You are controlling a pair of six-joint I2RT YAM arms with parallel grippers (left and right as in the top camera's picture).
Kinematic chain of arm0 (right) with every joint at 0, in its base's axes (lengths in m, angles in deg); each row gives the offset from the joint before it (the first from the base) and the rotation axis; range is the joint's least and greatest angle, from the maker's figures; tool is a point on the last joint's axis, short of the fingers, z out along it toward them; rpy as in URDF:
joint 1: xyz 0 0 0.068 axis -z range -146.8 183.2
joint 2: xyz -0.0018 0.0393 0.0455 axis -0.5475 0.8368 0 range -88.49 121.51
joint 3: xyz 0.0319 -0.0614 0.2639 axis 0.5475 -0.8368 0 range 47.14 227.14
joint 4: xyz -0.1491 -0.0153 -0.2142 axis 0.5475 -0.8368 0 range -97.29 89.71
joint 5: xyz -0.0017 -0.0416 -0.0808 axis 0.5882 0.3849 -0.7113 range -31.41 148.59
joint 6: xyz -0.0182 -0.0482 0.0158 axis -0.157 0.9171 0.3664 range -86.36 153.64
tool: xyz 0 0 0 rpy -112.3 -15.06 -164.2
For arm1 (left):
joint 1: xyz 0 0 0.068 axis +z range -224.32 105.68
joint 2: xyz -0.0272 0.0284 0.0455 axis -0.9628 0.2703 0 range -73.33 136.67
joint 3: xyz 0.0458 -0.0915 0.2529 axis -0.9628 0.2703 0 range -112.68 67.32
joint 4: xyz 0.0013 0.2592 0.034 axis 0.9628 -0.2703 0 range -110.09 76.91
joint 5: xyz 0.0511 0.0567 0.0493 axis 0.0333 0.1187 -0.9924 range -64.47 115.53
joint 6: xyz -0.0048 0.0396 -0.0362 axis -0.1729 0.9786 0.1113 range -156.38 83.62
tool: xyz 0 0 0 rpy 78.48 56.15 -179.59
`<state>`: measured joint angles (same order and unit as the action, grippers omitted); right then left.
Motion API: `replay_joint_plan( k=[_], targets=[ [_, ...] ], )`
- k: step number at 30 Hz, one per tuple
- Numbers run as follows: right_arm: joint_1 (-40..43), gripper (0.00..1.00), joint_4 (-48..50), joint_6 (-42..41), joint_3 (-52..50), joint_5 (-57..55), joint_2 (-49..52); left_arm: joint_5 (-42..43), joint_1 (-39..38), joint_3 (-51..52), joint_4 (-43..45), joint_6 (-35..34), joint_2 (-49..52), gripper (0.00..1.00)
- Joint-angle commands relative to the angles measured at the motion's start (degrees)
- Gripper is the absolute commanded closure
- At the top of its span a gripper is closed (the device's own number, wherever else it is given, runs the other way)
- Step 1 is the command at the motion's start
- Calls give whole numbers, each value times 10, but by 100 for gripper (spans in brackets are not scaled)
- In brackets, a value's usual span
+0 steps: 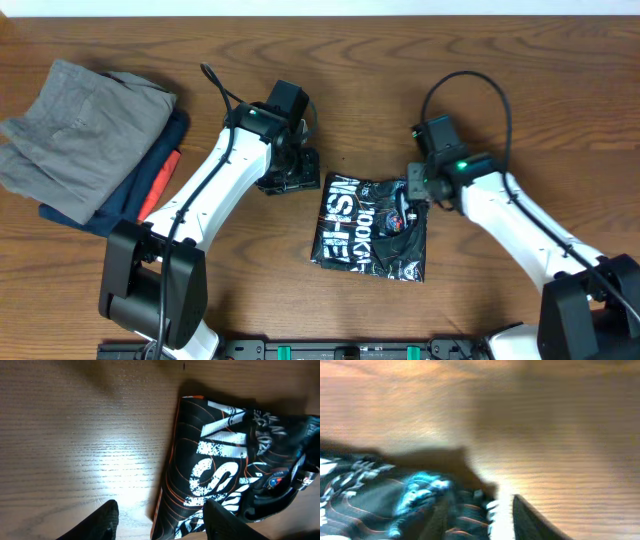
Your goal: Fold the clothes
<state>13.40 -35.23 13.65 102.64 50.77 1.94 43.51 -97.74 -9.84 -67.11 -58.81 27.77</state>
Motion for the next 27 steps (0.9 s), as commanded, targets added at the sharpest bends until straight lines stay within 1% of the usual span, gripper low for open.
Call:
replay_joint_plan(
  k=[1, 2, 4, 6, 9, 13, 16, 18, 24, 27],
  targets=[
    [22, 46, -9, 19, 11, 9, 5, -5, -1, 5, -5, 6, 4, 44],
    [24, 43, -14, 25, 12, 32, 4, -5, -1, 5, -5, 6, 4, 44],
    [23, 42, -25, 34, 12, 71, -1, -5, -1, 5, -6, 6, 4, 44],
    [21, 42, -37, 34, 12, 111, -10, -5, -1, 5, -6, 6, 4, 44],
    [16, 47, -57, 49, 12, 189, -32, -5, -1, 5, -6, 6, 4, 44],
    [-5, 48, -92, 51, 12, 262, -61, -5, -1, 5, -6, 6, 4, 44],
    [-30, 48, -121, 49, 9, 274, -60, -5, -1, 5, -6, 6, 4, 44],
    [-48, 48, -120, 47, 0, 274, -57, -5, -1, 5, -5, 6, 4, 44],
    [-107, 49, -66, 16, -26, 271, -31, -5, -1, 5, -6, 6, 4, 44],
    [-131, 50, -23, 0, -46, 242, -12, -5, -1, 5, -6, 6, 4, 43]
  ],
)
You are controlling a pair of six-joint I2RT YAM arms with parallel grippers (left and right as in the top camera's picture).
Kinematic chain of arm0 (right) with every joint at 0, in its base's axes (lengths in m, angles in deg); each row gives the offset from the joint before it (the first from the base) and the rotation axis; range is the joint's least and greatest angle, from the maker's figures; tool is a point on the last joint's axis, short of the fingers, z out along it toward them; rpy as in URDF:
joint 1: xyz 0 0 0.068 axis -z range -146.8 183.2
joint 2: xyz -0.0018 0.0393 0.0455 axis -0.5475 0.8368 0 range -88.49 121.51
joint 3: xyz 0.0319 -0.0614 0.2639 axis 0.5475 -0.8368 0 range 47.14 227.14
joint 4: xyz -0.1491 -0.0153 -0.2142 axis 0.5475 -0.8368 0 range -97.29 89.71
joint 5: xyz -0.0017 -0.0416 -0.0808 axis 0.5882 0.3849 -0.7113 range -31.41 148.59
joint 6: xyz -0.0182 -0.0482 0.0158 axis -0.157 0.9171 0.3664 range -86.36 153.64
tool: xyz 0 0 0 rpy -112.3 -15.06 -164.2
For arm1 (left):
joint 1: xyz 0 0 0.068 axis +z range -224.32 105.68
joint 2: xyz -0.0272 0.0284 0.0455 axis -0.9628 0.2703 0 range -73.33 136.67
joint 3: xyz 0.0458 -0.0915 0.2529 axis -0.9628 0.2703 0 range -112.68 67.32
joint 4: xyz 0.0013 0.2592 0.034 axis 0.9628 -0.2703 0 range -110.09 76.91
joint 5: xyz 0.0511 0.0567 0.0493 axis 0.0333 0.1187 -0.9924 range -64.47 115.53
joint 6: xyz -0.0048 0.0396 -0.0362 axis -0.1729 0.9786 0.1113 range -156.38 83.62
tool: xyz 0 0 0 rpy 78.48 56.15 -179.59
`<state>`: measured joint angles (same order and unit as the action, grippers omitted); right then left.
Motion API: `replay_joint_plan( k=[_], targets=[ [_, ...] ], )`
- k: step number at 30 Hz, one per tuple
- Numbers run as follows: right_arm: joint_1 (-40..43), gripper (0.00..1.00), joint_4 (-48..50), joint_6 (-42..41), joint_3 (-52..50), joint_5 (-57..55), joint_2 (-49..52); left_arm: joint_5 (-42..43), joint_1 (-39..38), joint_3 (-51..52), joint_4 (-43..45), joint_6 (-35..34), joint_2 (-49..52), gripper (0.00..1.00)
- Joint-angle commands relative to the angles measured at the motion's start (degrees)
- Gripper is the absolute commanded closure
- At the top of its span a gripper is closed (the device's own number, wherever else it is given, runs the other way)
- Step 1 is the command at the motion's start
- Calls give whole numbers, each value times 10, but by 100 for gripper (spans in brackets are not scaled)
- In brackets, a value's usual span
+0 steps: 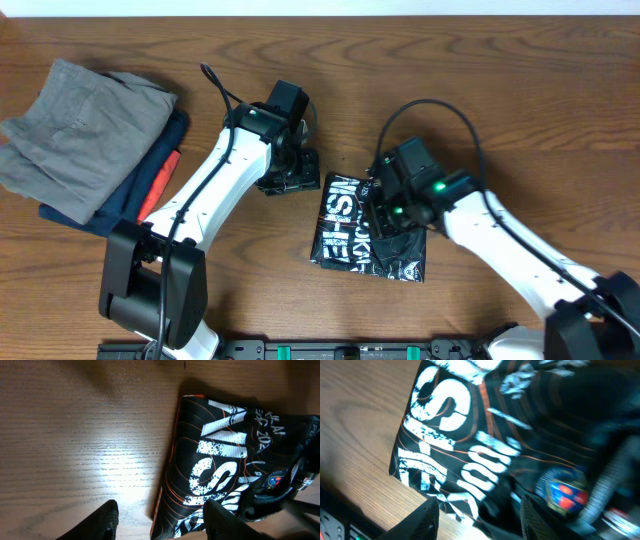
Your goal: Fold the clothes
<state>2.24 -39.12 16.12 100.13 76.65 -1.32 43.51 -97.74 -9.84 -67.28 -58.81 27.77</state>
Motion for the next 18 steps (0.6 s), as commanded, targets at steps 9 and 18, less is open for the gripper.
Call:
replay_joint_plan(
  k=[9, 18],
  targets=[
    [-28, 56, -70, -68, -32, -9, 44, -5, -1, 5, -4, 6, 4, 44],
    [0, 57, -206, -87, -32, -87, 23, -5, -1, 5, -4, 6, 4, 43]
  ],
)
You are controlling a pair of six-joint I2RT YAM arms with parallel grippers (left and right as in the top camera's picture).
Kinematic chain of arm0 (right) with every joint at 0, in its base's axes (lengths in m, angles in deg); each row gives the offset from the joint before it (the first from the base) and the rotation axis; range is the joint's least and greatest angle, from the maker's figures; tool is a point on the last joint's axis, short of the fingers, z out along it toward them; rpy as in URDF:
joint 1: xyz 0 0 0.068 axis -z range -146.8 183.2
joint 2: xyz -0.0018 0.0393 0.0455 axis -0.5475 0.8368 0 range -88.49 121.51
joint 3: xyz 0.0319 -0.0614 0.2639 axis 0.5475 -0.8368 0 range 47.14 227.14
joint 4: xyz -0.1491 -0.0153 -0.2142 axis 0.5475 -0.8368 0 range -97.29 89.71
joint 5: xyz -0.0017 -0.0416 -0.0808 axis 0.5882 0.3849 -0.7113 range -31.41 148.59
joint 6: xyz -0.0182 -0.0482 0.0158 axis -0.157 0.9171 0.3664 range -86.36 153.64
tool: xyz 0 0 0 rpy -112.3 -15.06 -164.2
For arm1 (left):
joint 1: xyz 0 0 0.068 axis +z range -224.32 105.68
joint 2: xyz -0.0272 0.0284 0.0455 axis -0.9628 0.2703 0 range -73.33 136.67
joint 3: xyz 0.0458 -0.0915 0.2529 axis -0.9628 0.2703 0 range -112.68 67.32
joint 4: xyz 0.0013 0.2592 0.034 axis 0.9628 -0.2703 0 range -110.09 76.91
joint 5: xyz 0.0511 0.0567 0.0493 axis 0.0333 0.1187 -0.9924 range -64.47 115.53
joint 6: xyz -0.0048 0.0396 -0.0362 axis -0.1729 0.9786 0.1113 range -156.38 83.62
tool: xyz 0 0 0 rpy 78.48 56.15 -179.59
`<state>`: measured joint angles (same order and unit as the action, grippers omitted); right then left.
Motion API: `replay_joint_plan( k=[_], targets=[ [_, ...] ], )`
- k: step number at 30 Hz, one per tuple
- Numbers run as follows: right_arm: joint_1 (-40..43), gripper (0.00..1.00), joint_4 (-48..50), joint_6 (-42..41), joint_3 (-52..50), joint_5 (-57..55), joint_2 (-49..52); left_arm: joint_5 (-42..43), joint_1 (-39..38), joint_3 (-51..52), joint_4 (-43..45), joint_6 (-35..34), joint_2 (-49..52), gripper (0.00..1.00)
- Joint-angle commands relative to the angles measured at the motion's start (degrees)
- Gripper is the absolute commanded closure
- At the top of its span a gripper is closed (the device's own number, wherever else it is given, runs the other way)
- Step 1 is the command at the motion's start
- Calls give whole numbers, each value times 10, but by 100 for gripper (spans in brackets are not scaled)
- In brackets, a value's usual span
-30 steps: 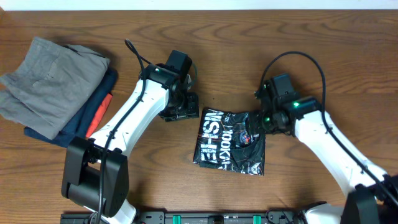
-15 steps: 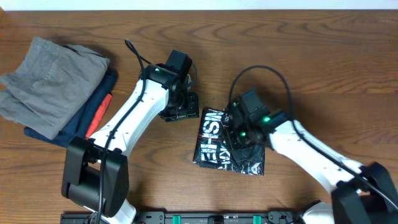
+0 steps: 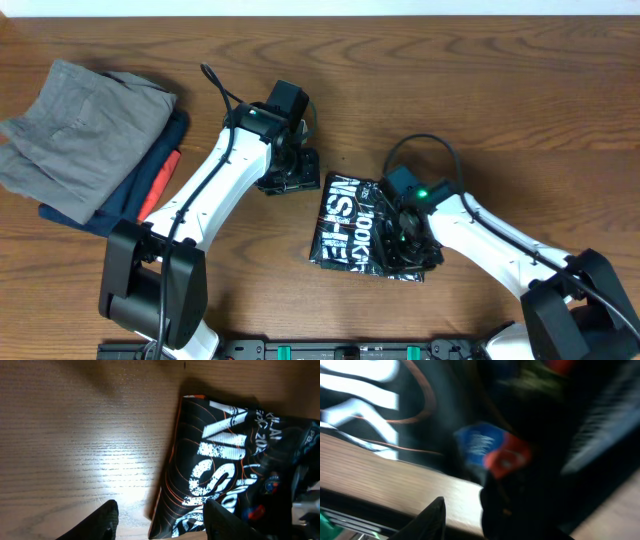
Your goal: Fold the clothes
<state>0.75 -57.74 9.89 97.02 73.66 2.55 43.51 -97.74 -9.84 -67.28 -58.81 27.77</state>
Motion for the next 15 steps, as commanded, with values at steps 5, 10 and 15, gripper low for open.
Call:
replay_joint_plan(
  k=[5, 10, 15],
  targets=[
    [52, 54, -45, -79, 0, -149, -19, -5, -1, 5, -4, 6, 4, 43],
    [77, 49, -19, -65, 7, -146, -33, -5, -1, 5, -4, 6, 4, 43],
    [86, 50, 21, -42, 31, -144, -48, -5, -1, 5, -4, 6, 4, 44]
  ],
)
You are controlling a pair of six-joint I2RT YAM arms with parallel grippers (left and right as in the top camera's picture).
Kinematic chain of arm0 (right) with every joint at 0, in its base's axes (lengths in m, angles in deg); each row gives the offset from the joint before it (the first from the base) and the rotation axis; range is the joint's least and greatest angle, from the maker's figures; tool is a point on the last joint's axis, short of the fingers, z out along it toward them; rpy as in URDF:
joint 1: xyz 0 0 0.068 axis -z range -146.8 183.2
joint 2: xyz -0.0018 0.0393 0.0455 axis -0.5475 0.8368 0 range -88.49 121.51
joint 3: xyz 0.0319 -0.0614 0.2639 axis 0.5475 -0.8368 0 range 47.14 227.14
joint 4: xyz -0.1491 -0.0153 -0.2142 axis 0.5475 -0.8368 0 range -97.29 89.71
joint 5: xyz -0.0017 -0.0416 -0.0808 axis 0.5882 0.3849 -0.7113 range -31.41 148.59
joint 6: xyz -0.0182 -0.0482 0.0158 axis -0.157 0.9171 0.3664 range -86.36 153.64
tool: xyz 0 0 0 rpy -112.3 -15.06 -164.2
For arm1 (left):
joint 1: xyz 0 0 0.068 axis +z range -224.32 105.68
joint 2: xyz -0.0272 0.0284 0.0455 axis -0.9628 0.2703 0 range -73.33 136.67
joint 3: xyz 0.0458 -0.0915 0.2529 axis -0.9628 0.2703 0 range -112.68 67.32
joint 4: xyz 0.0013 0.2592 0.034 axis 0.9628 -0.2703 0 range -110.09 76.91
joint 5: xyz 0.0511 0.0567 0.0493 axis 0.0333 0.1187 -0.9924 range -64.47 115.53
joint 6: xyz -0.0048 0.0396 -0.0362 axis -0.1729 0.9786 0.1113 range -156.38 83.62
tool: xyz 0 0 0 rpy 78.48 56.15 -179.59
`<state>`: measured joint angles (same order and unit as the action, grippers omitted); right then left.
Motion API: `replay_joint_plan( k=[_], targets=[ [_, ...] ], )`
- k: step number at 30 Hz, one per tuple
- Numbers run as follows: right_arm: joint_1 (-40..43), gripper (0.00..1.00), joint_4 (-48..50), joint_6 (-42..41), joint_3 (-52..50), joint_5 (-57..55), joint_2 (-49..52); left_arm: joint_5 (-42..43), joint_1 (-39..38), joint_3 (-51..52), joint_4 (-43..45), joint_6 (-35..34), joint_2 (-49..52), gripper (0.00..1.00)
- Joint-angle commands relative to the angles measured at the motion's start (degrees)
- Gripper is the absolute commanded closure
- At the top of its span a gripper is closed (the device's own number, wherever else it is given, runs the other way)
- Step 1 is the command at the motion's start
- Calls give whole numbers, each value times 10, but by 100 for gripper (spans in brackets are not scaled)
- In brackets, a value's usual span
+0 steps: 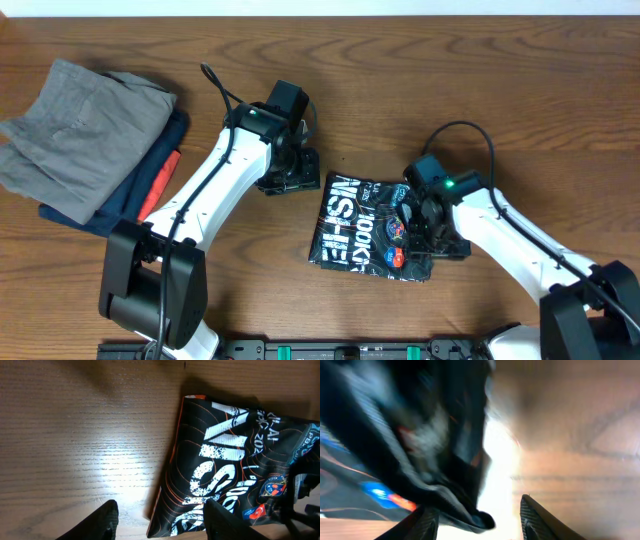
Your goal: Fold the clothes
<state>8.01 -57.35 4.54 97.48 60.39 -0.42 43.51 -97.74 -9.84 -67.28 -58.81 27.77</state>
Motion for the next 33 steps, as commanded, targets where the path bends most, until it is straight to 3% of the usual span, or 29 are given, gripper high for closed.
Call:
replay_joint_plan(
  k=[1, 5, 9, 21, 23, 25, 27, 33],
  targets=[
    [14, 51, 32, 16, 31, -8, -20, -5, -1, 5, -4, 6, 4, 44],
    [13, 55, 134, 77, 35, 67, -18, -5, -1, 5, -4, 5, 4, 44],
    [12, 56, 188, 86, 35, 60, -12, -5, -1, 5, -4, 6, 4, 44],
    [12, 60, 204, 72, 35, -50, 28, -5, -1, 5, -4, 5, 4, 44],
    [12, 69, 202, 68, 35, -67, 36, -5, -1, 5, -4, 5, 4, 43],
    [13, 86, 196, 56, 35, -80, 38, -5, -1, 5, -4, 5, 4, 44],
    [14, 94, 190, 34, 35, -103, 38, -5, -1, 5, -4, 5, 4, 43],
    [35, 95, 160, -10, 36, -156, 29, -5, -1, 5, -4, 5, 4, 44]
  ],
)
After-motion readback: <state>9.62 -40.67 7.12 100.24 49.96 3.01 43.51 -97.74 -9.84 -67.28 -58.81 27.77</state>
